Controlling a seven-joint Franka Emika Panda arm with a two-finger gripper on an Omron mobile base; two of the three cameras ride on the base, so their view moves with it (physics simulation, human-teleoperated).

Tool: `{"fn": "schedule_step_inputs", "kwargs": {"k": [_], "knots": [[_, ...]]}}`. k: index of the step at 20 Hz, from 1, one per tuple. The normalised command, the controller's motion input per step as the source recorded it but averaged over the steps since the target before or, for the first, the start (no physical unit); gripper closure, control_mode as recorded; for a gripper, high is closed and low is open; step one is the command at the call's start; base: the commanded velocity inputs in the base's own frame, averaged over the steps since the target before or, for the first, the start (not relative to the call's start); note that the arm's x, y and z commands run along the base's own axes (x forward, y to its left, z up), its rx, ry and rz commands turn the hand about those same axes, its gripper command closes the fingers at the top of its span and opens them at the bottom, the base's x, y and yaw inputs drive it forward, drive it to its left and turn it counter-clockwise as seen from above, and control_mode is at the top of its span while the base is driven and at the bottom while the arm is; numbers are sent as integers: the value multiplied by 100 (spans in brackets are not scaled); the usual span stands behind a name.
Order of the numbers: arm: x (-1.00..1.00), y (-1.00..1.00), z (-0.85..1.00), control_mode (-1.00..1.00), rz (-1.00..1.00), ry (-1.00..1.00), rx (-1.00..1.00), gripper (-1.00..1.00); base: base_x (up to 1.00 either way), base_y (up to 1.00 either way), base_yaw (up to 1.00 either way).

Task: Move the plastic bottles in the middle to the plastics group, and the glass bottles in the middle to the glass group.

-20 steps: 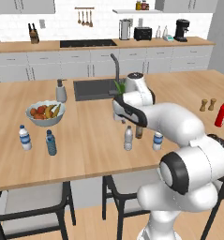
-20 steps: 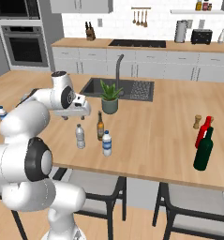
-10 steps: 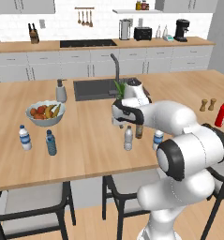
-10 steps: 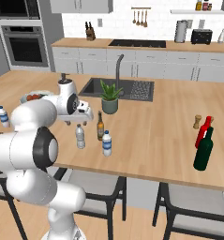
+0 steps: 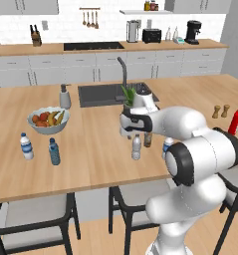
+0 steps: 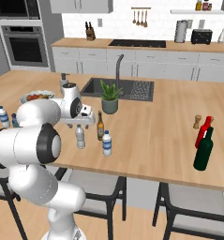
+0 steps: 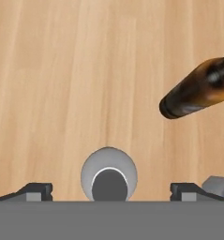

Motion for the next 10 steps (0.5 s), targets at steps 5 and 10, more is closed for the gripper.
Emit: {"fn": "schedule_step_inputs", "kwargs": {"k": [5,10], "knots": [[4,-6,-11,-100,0,0,0,-100,0,0,0],[4,0,-10,-100,0,1,0,-100,0,0,0]]}}
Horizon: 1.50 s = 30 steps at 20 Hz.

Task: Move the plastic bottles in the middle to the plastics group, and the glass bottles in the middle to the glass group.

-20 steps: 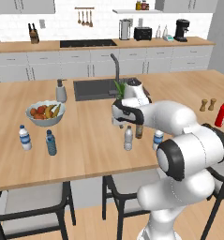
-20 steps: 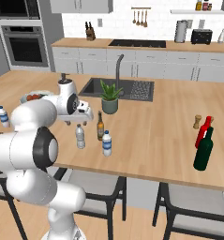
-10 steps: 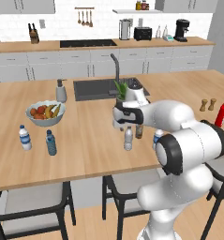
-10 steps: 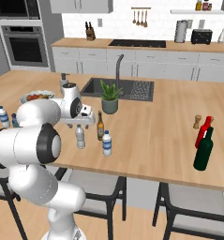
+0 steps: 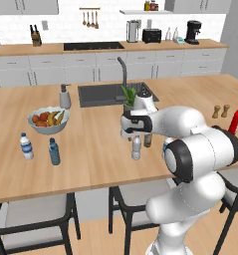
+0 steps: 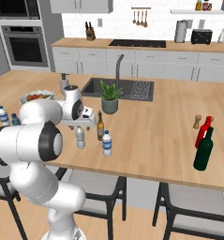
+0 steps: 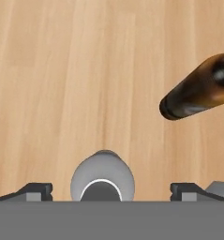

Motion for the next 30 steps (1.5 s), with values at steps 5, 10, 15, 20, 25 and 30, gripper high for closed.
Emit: {"fn": "schedule_step_inputs", "kwargs": {"k": [5,10,15,20,25,30], "knots": [[0,0,-12,-100,1,3,0,-100,0,0,0],[1,0,-12,-100,4,2,0,-100,0,0,0],[0,0,-3,-100,3,1,0,-100,0,0,0],[0,0,0,-100,0,0,0,100,0,0,0],[-7,7,0,-100,0,0,0,100,0,0,0],[-47,59,17,-100,1,-16,0,100,0,0,0]]}}
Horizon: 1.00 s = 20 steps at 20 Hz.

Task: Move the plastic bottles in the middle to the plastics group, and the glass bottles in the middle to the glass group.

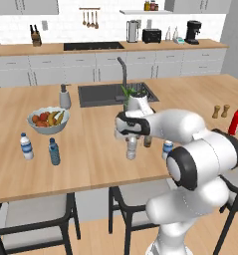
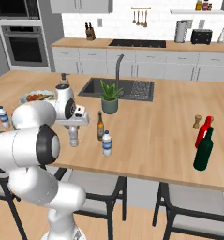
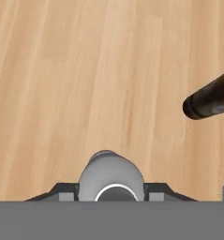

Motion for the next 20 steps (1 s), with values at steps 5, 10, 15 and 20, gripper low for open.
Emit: {"fn": "schedule_step_inputs", "kwargs": {"k": [5,10,15,20], "knots": [[-49,92,41,-100,6,-14,1,100,0,0,0],[-21,98,52,-100,15,0,2,100,0,0,0],[-10,85,41,-100,16,3,0,100,0,0,0],[-8,62,4,-100,15,1,0,100,0,0,0]]}}
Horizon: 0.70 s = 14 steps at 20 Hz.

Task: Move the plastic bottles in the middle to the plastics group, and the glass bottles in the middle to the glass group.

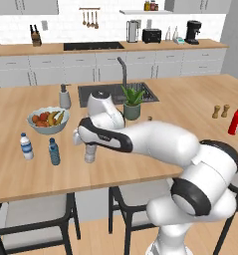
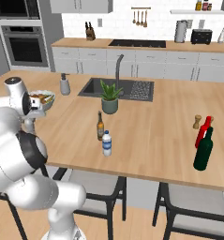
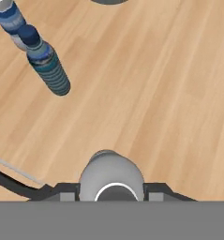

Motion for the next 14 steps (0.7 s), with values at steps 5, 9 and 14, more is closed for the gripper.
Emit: {"fn": "schedule_step_inputs", "kwargs": {"k": [5,9,14], "knots": [[0,61,-1,-100,11,0,0,100,0,0,0],[31,44,-5,-100,8,-6,0,100,0,0,0],[39,3,-7,-100,1,-3,0,100,0,0,0]]}}
